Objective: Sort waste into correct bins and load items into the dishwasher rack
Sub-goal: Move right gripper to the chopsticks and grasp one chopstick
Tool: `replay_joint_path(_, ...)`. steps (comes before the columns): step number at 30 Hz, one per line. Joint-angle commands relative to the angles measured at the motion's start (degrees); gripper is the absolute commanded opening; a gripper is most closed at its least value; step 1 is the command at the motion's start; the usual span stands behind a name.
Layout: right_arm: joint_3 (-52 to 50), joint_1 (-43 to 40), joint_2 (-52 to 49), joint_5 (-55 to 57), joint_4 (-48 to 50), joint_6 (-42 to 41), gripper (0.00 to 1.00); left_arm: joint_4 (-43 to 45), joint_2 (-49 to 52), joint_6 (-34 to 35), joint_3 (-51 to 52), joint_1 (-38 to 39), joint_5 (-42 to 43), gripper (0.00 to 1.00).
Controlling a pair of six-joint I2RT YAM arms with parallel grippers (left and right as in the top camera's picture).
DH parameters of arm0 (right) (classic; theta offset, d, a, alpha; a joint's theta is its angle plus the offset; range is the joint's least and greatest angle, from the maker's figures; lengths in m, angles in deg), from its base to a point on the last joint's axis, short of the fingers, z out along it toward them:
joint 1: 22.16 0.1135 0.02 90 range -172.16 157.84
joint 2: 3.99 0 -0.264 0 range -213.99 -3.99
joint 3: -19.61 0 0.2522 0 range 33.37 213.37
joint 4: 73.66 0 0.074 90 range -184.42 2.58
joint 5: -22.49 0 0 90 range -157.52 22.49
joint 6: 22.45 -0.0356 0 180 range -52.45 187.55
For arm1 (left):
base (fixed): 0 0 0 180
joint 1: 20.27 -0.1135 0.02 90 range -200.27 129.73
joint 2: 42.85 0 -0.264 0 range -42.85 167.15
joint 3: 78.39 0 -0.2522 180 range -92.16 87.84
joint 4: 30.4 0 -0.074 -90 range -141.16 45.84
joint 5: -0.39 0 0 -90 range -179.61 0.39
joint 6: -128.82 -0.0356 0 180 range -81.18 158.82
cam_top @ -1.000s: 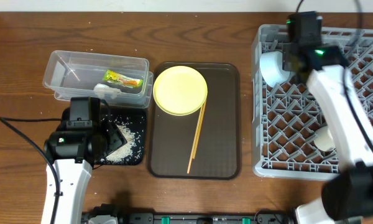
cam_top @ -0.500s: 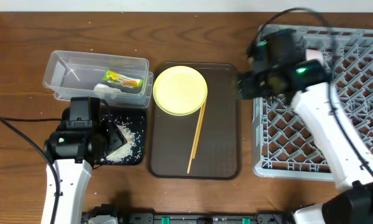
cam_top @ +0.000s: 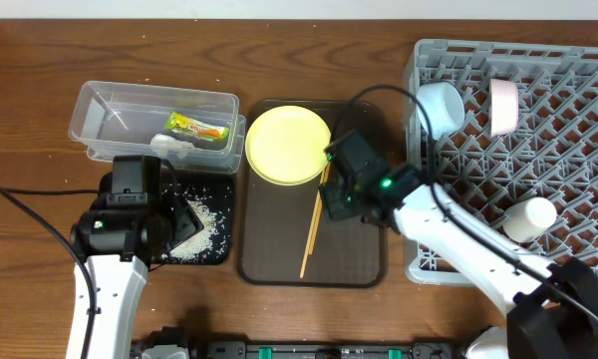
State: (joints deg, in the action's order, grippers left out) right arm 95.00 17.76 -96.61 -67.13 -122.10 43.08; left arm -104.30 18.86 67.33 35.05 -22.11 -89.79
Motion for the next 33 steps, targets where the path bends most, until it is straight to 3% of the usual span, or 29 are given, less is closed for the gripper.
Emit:
replay_joint_path(1, -2.5, 2.3, -0.4, 5.9, 3.1, -3.7, 0.61, -0.2, -0.3, 0.3, 0.4, -0.3, -0.3, 0.74)
replay_joint_path(19, -3.6, 4.3, -8.8, 8.4, 10.5, -6.8, 0.59, -0.3, -0.3, 0.3, 0.4, -0.3, -0.3, 0.74)
replay_joint_path(33, -3.6, 4.4, -11.5, 8.6, 11.0, -8.8, 0.57, -0.3, -0.3, 0.3, 0.4, -0.3, -0.3, 0.74)
